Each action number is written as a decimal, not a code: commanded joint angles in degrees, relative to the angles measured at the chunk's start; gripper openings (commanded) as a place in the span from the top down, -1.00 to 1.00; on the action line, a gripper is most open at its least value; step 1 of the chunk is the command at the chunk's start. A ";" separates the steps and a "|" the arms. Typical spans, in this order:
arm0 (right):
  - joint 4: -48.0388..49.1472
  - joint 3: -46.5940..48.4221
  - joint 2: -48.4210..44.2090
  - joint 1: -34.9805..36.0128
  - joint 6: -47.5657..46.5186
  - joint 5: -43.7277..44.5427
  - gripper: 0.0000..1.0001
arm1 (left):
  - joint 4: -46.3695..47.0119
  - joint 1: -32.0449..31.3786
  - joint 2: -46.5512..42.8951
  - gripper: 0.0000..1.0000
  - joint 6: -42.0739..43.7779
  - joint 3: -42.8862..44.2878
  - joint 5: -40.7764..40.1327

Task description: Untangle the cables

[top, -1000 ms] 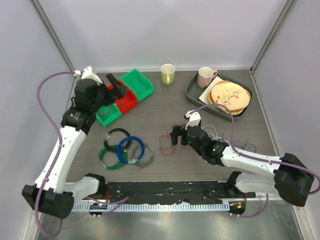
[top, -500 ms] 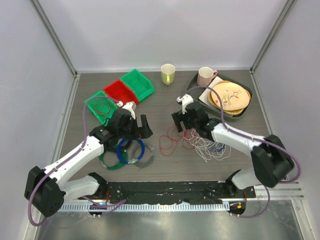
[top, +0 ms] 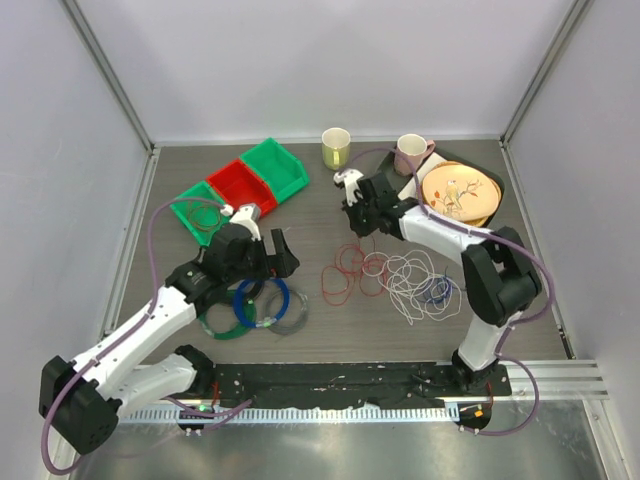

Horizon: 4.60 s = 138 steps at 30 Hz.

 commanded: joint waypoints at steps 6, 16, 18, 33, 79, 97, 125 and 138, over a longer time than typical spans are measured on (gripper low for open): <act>5.26 4.85 -27.64 5.07 11.95 0.32 0.98 | 7.55 -0.08 -5.93 -1.00 1.94 -3.17 8.23; 26.89 -1.12 -46.38 5.25 31.31 -9.70 0.98 | 11.69 -0.08 -7.34 -0.99 2.99 -4.75 14.92; 29.87 -1.30 -46.99 5.25 35.88 -9.26 0.98 | 12.39 -0.08 -7.51 -1.00 3.26 -4.84 15.54; 23.64 -2.52 -39.44 6.65 41.69 -9.88 0.98 | 17.05 -5.79 -7.95 -0.99 6.41 -3.44 20.56; 21.27 -7.45 -38.91 12.11 52.68 -5.31 0.97 | 24.53 -23.28 9.89 0.17 14.33 11.33 -7.74; 15.91 -24.23 -56.12 12.11 43.72 22.55 -0.89 | 12.23 -18.29 -0.48 1.00 9.50 8.60 -35.53; 19.08 -46.30 -62.81 12.02 39.94 12.62 -0.99 | 12.12 34.28 22.54 1.00 8.27 25.22 -8.28; 19.16 -46.30 -60.97 11.93 40.20 14.91 -0.99 | 15.12 39.99 35.28 1.00 6.25 25.57 -1.44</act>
